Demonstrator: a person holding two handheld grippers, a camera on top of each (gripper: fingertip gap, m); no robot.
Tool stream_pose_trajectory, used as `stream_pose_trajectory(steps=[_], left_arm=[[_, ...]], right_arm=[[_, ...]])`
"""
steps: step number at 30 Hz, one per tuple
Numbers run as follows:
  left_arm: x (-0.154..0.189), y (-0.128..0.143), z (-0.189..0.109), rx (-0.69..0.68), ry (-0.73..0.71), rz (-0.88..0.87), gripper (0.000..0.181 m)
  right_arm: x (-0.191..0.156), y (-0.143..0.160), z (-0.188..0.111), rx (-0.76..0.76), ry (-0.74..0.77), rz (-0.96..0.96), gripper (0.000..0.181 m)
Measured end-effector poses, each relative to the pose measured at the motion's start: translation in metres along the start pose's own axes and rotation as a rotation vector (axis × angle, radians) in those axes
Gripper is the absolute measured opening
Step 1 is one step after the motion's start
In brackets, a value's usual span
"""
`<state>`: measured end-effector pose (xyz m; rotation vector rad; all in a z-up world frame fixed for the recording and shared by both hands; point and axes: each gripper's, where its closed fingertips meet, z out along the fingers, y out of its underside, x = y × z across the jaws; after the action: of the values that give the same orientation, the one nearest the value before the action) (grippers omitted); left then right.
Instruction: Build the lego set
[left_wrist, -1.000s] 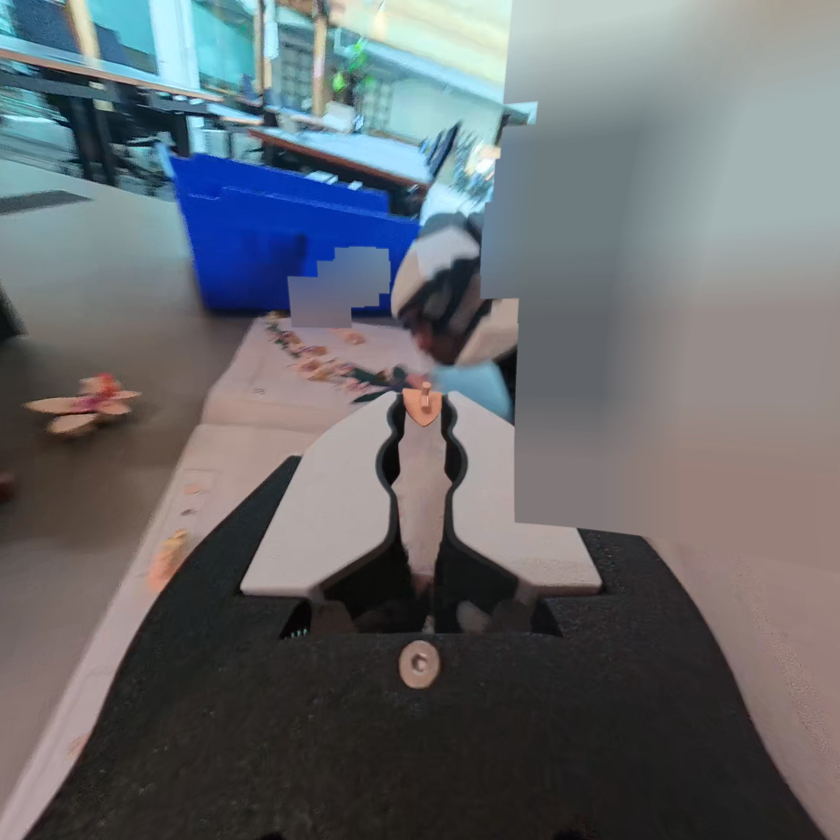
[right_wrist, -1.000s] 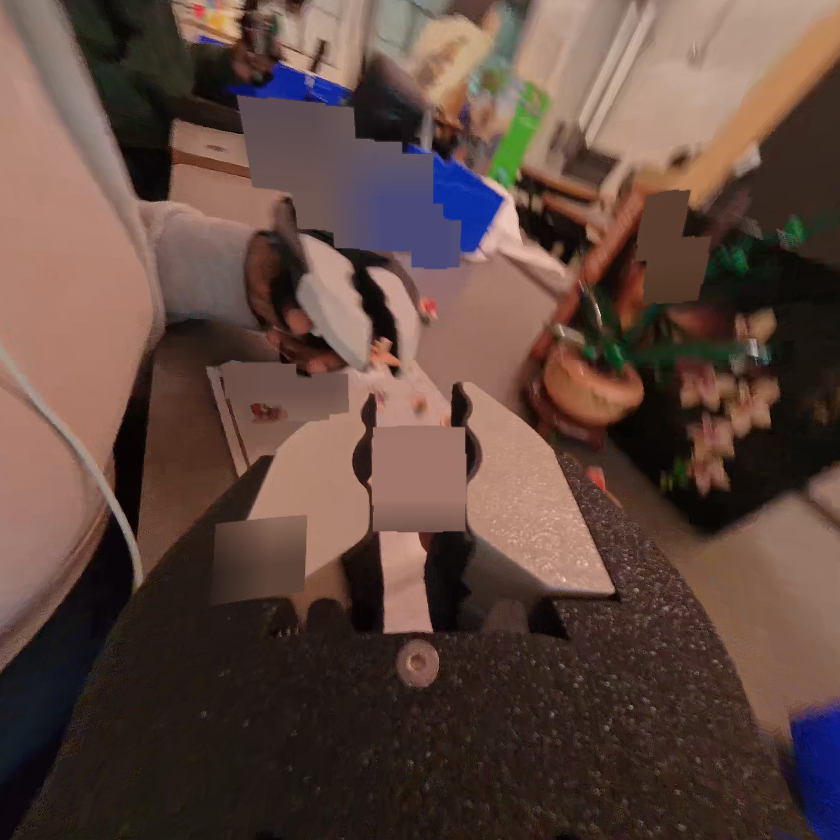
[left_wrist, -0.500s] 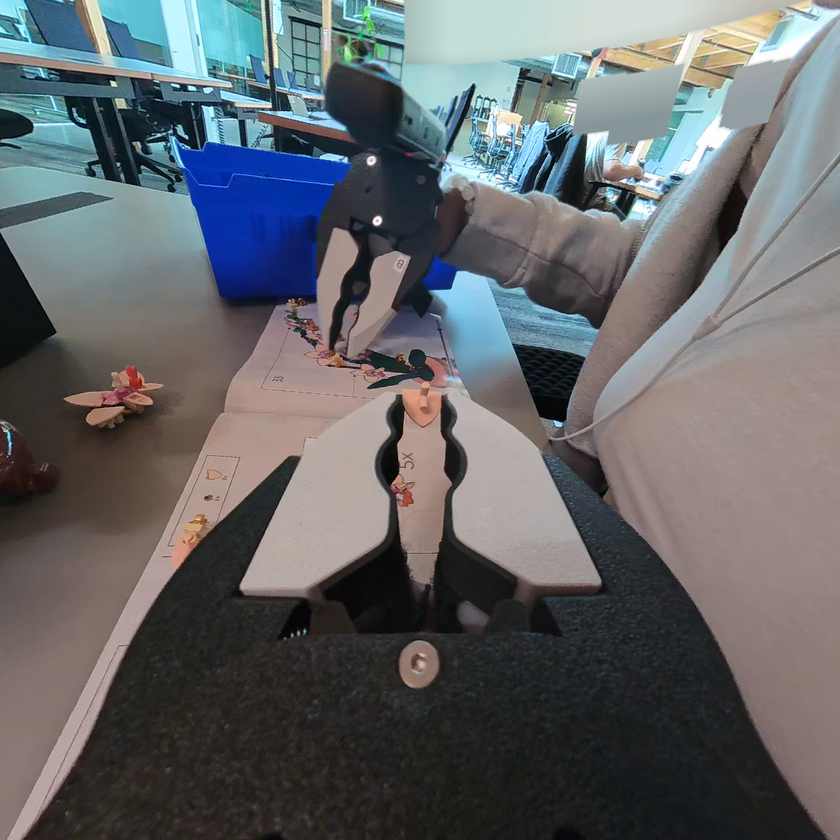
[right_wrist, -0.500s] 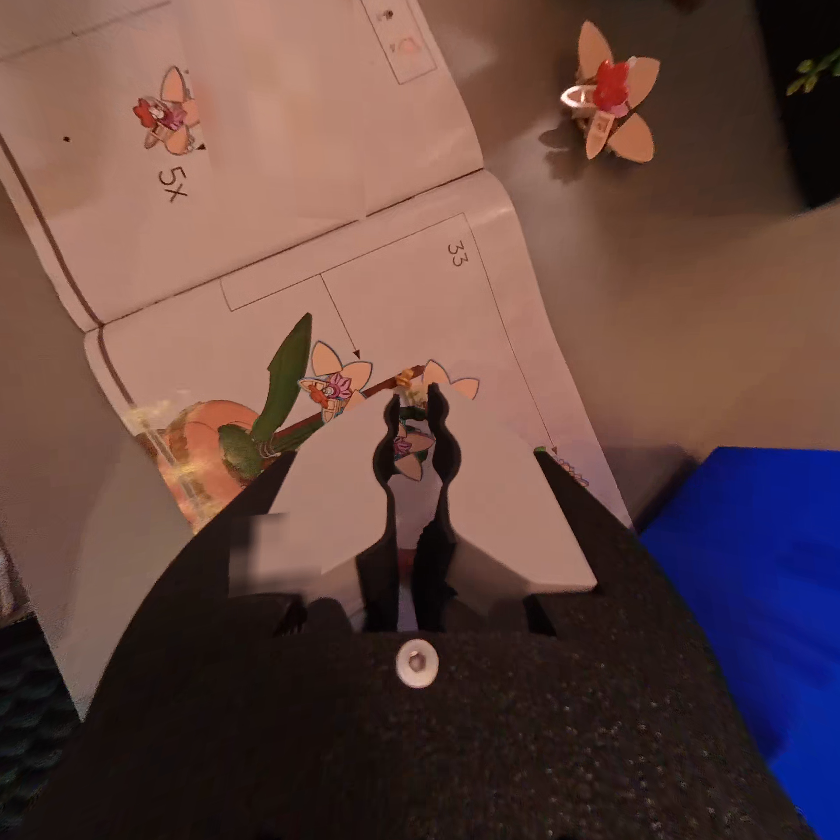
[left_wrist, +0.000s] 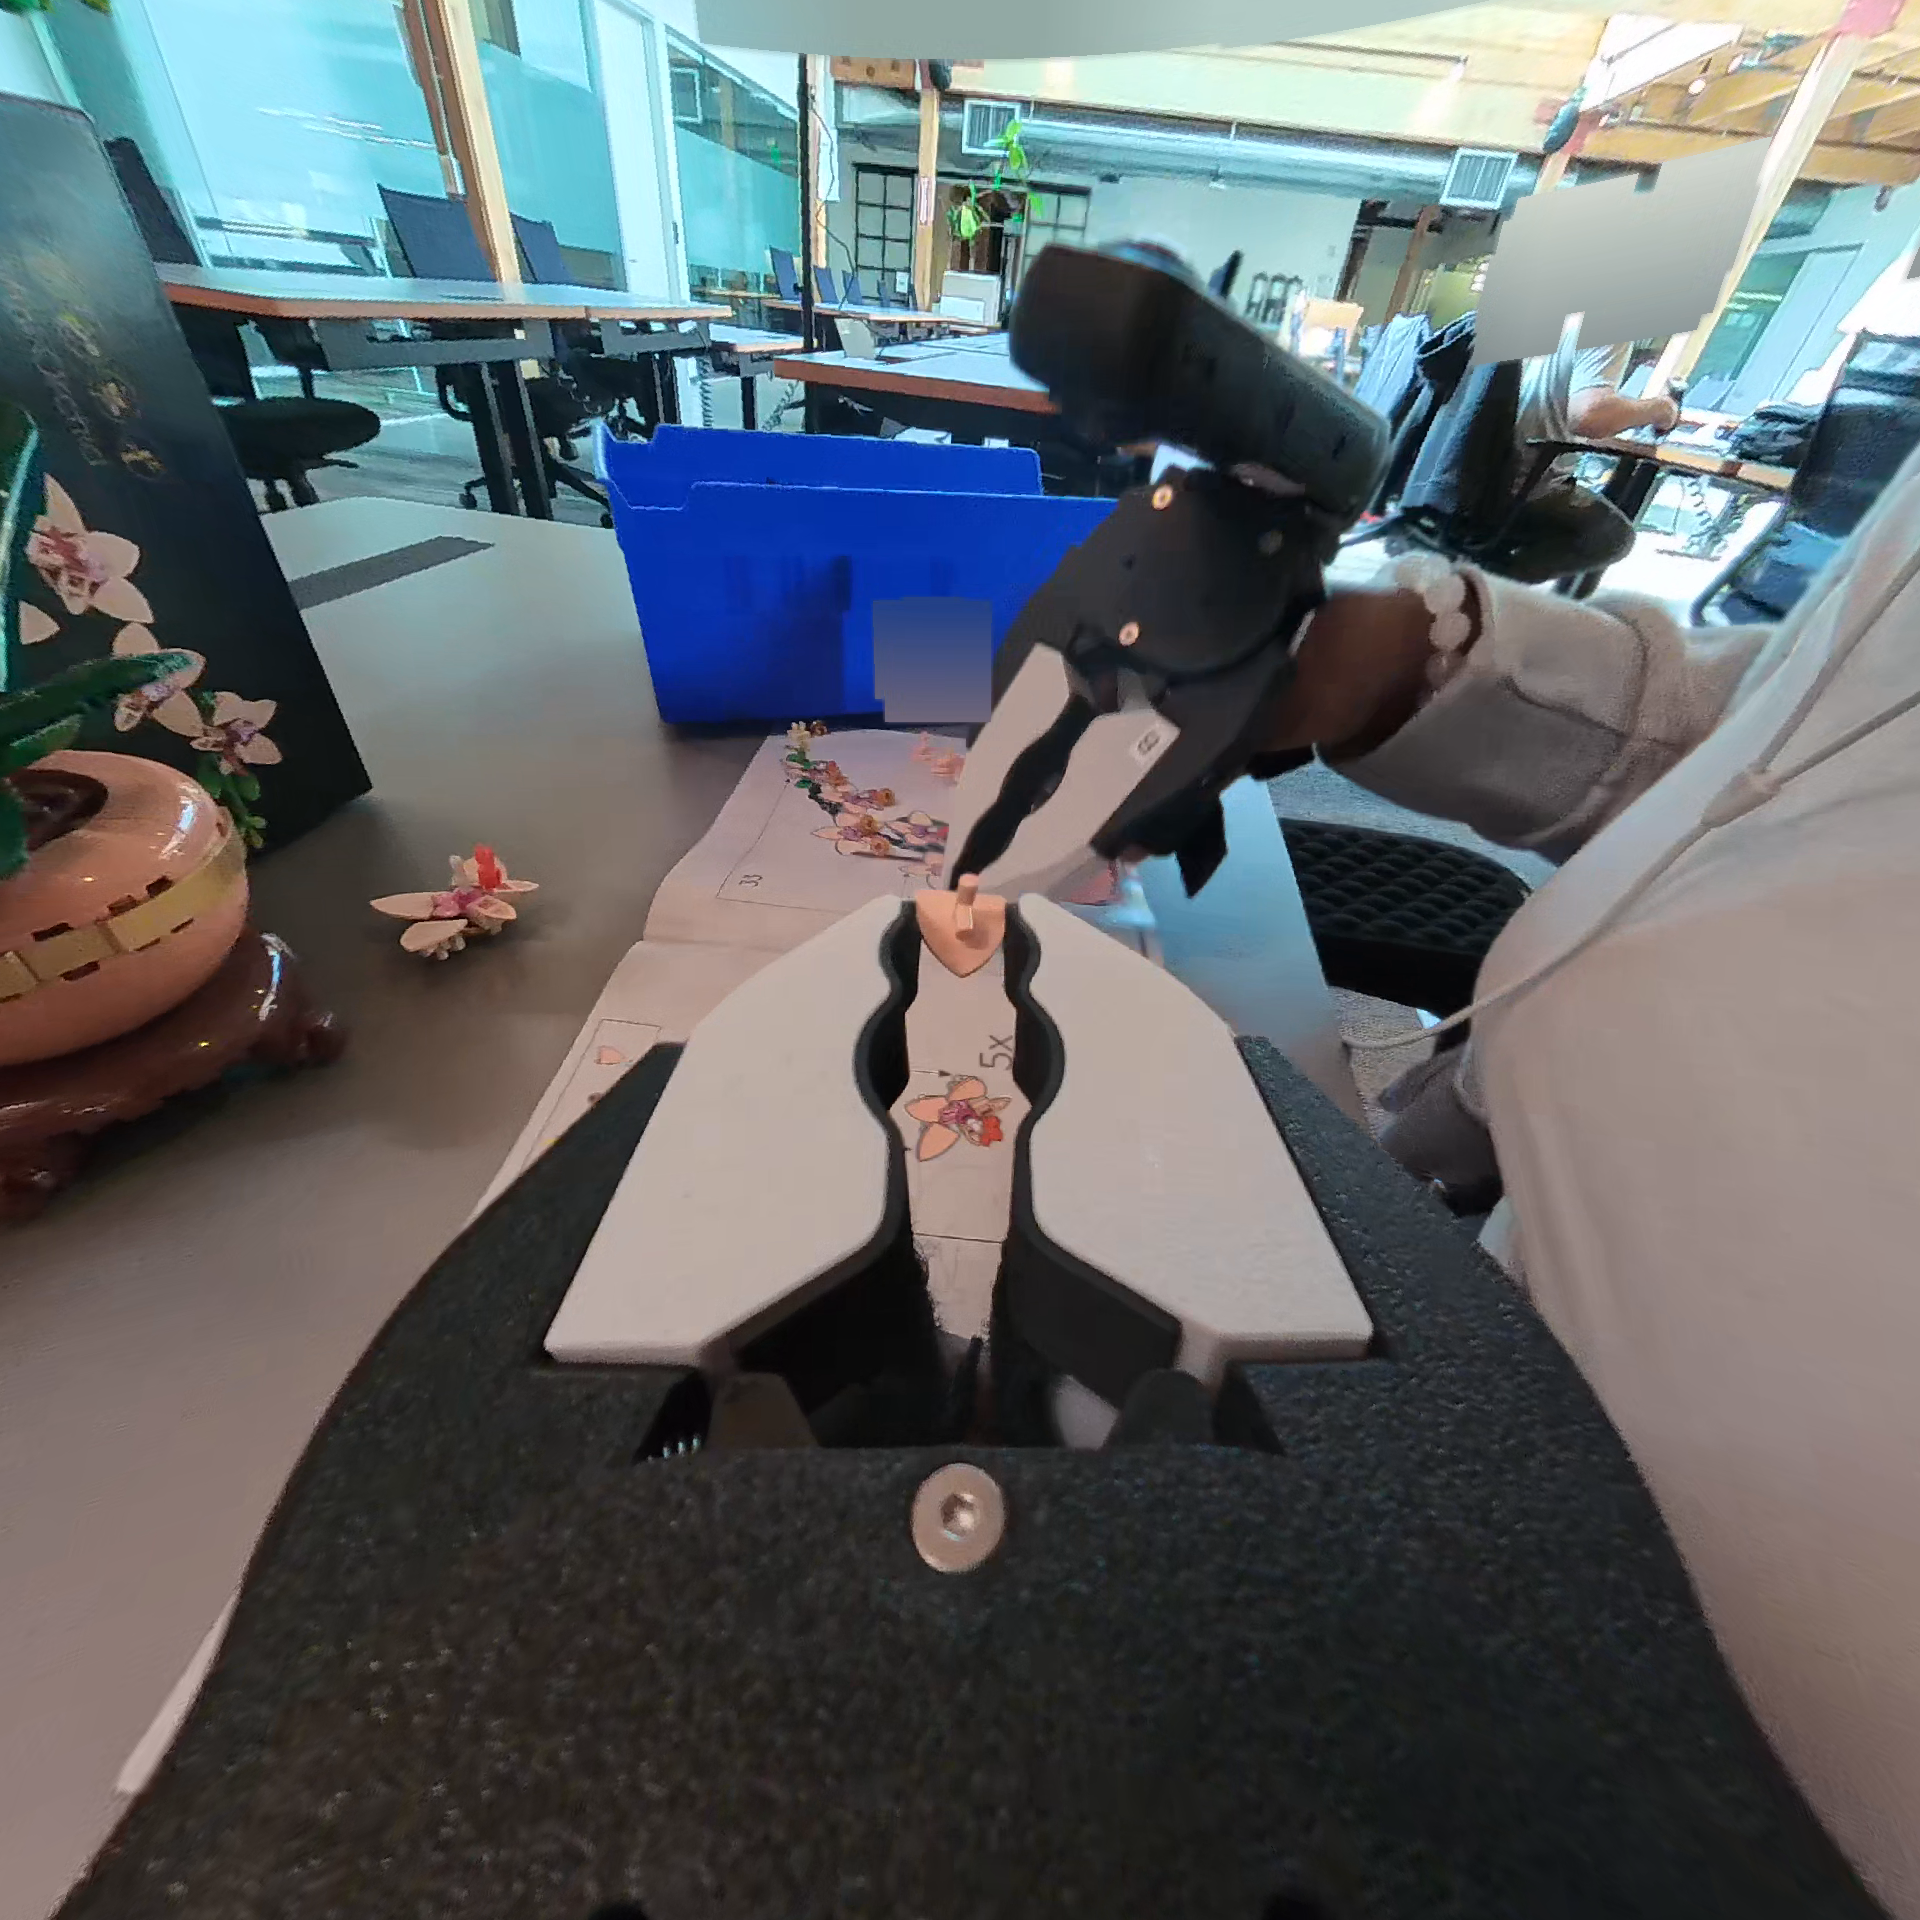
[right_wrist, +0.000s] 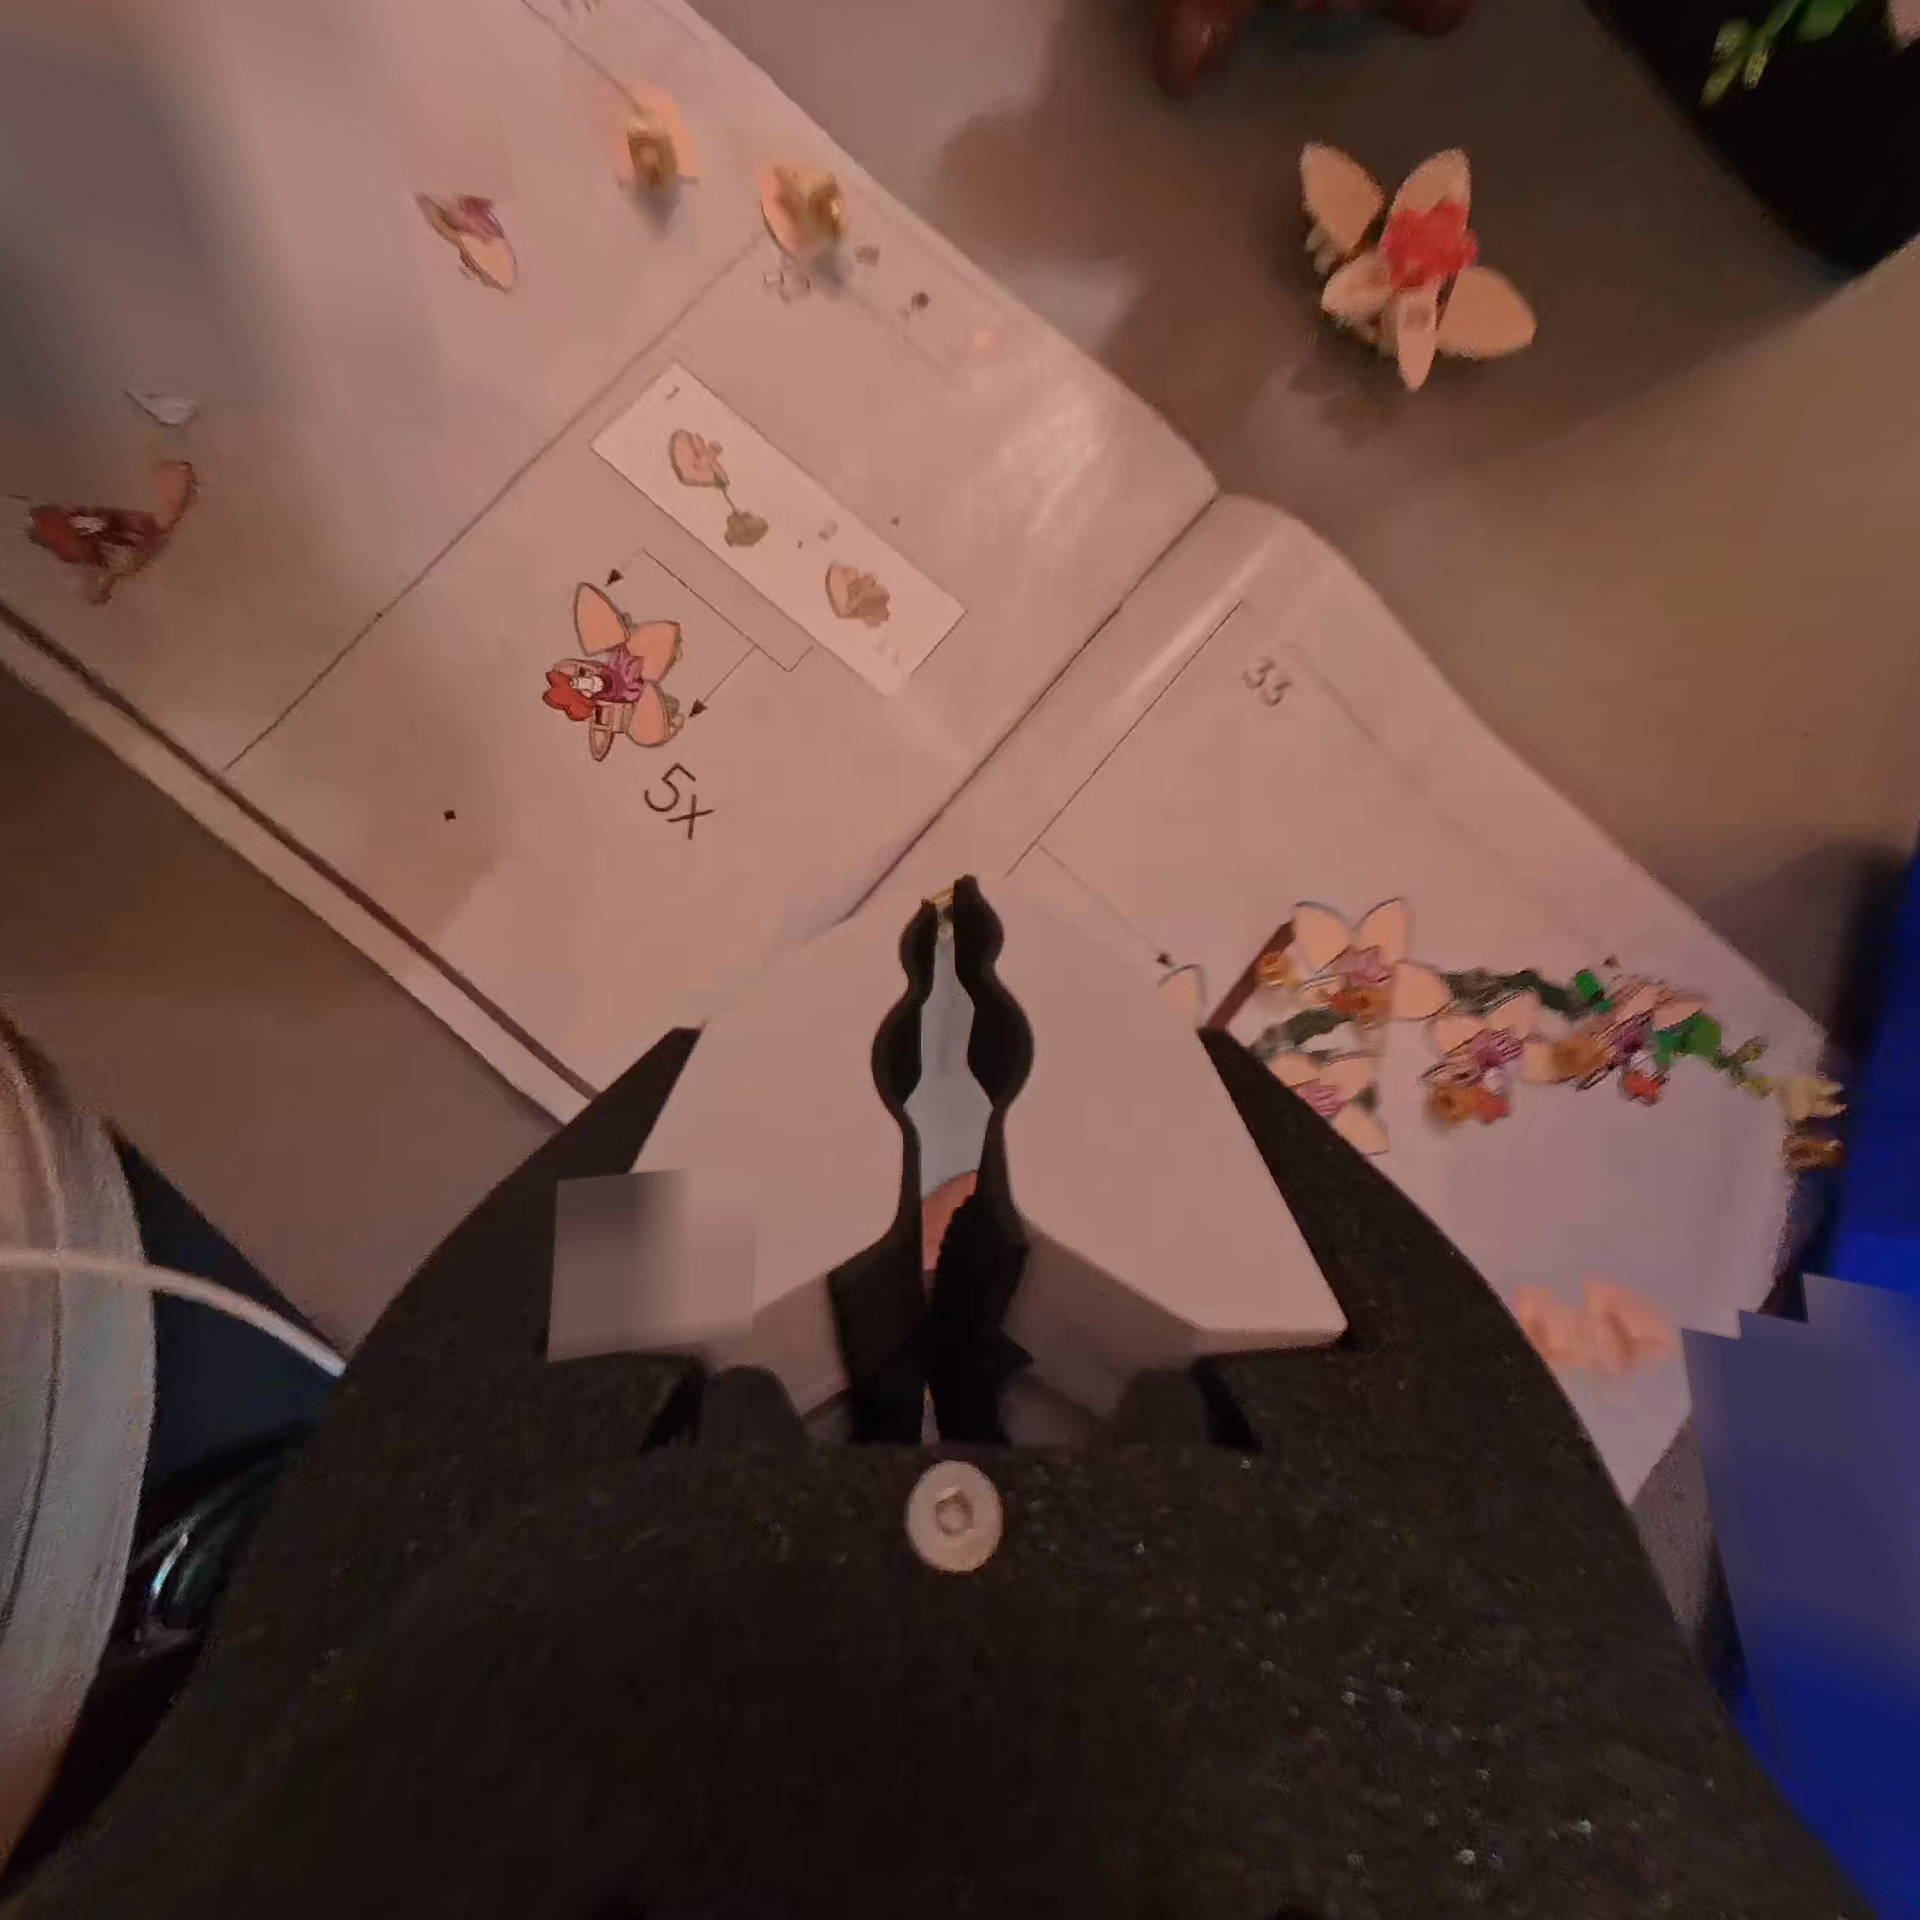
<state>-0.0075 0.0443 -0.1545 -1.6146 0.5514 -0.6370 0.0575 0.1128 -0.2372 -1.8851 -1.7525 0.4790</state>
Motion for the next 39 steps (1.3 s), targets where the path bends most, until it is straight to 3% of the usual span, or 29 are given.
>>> stream_pose_trajectory(steps=[4, 9, 13, 16, 20, 22, 26, 30, 34, 39], left_arm=[[0.003, -0.001, -0.001, 0.014, 0.015, -0.010, 0.015], [0.003, -0.003, -0.005, 0.037, 0.019, -0.024, 0.015], [0.003, -0.003, -0.006, 0.039, 0.018, -0.022, 0.015], [0.005, -0.001, -0.005, 0.026, 0.028, -0.019, 0.015], [0.007, 0.002, -0.003, 0.003, 0.033, -0.005, 0.015], [0.007, 0.003, -0.002, -0.004, 0.031, -0.001, 0.015], [0.007, 0.004, -0.001, -0.012, 0.029, -0.003, 0.015], [0.006, 0.003, -0.002, -0.004, 0.026, -0.007, 0.015], [0.006, 0.003, -0.003, 0.002, 0.028, -0.007, 0.015], [0.007, 0.001, -0.005, 0.021, 0.044, -0.018, 0.015]], right_arm=[[-0.012, 0.002, 0.002, -0.007, 0.019, 0.121, 0.016], [-0.025, -0.008, -0.020, 0.065, -0.100, 0.105, 0.024], [-0.020, -0.006, -0.030, 0.120, -0.218, -0.044, 0.012], [0.001, -0.005, -0.028, 0.170, -0.167, -0.315, 0.004], [0.016, 0.001, -0.012, 0.038, -0.202, -0.542, 0.004], [0.016, 0.007, -0.004, -0.028, -0.239, -0.558, 0.004], [-0.001, 0.000, -0.002, 0.052, -0.279, -0.543, 0.005], [-0.016, 0.008, -0.007, 0.038, -0.317, -0.511, 0.005], [-0.012, -0.001, -0.018, 0.098, -0.288, -0.505, 0.007], [-0.013, -0.002, -0.007, 0.144, -0.421, -0.509, 0.015]])
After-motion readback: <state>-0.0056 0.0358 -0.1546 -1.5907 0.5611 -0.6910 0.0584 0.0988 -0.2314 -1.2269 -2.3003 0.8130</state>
